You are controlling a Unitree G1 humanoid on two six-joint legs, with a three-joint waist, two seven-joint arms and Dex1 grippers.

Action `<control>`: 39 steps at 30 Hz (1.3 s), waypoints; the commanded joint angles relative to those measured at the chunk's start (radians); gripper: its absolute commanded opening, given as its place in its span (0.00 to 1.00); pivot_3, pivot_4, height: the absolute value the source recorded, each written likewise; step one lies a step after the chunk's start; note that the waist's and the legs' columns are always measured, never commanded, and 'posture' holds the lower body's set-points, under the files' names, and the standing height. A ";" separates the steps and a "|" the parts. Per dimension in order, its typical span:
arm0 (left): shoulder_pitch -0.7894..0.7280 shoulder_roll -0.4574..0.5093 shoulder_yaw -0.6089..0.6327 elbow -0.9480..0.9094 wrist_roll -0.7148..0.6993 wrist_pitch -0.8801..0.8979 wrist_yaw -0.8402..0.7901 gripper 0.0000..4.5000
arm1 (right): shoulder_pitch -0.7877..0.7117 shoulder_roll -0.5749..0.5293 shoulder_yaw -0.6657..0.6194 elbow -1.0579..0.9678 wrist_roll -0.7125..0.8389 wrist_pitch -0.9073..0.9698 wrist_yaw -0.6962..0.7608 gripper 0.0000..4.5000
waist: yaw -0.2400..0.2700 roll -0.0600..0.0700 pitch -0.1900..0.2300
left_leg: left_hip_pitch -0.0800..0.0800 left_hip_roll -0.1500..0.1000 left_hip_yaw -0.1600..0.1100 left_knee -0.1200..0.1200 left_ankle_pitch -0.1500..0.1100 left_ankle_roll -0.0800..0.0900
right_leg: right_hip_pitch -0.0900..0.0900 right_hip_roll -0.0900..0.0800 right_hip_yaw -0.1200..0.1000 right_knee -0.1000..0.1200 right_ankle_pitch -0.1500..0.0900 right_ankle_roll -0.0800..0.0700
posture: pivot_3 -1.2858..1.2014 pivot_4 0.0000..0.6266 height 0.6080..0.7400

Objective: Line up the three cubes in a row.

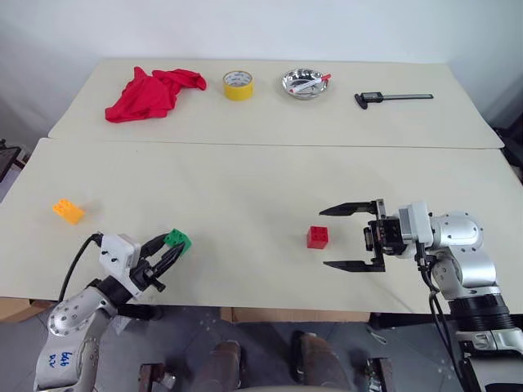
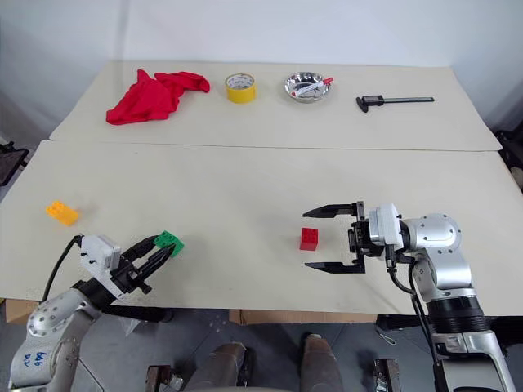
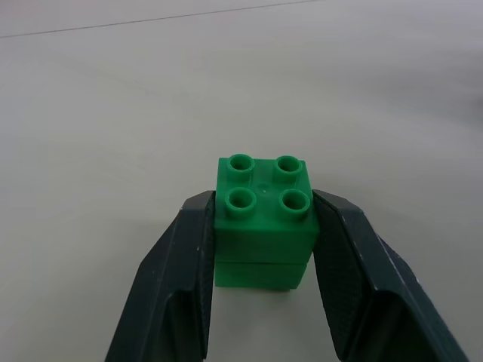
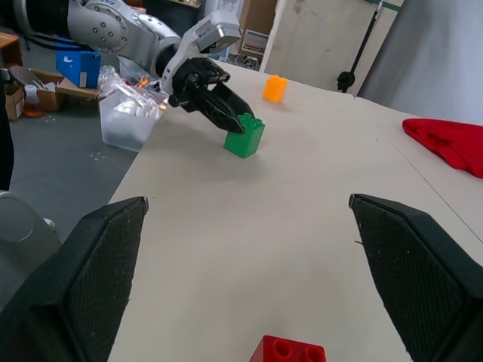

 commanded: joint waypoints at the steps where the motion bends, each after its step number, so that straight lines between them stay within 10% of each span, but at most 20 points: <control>1: -0.122 0.105 0.057 0.011 -0.116 0.002 -0.146 0.33 | 0.006 -0.014 -0.038 -0.020 0.000 -0.016 -0.010 1.00 | 0.004 0.000 0.000 | 0.000 0.000 -0.001 0.000 0.000 0.000 | 0.000 0.000 -0.001 0.000 0.000 0.000 | 0.52 0.24 1.00; 8: -0.705 0.175 -0.392 0.391 0.026 -0.108 -0.717 0.33 | 0.082 -0.090 -0.127 0.022 -0.012 -0.059 -0.009 1.00 | 0.017 0.008 -0.005 | 0.000 -0.009 -0.003 0.001 0.001 0.005 | 0.004 -0.001 -0.004 0.001 0.002 0.002 | 0.52 0.24 1.00; 21: -0.985 -0.145 -0.530 1.036 0.263 -0.506 -0.702 0.33 | 0.321 -0.129 -0.240 -0.132 0.000 -0.010 -0.116 1.00 | -0.013 0.001 -0.001 | -0.002 -0.005 0.011 0.002 -0.002 0.010 | 0.000 -0.001 -0.006 0.000 0.003 0.006 | 0.52 0.24 1.00; 26: -0.979 -0.157 -0.526 1.043 0.273 -0.501 -0.714 0.33 | 0.349 -0.129 -0.249 -0.133 0.000 -0.012 -0.117 1.00 | -0.004 0.001 -0.001 | -0.001 -0.005 0.012 0.003 -0.002 0.010 | 0.000 -0.001 -0.005 0.001 0.004 0.007 | 0.52 0.24 1.00; 33: -0.923 -0.087 -0.395 0.839 0.159 -0.406 -0.676 0.82 | 0.271 -0.089 -0.185 -0.125 0.006 -0.003 -0.109 1.00 | -0.004 0.000 0.000 | -0.001 -0.004 0.013 0.003 -0.002 0.010 | -0.001 -0.001 -0.003 0.002 0.004 0.007 | 0.52 0.24 1.00; 39: -0.611 0.121 -0.165 0.389 0.023 -0.242 -0.555 0.90 | 0.152 -0.034 -0.080 -0.191 0.070 0.158 -0.137 1.00 | -0.031 0.001 -0.001 | 0.000 0.002 0.012 0.001 -0.003 0.006 | -0.004 -0.001 -0.003 0.002 0.002 0.004 | 0.52 0.24 1.00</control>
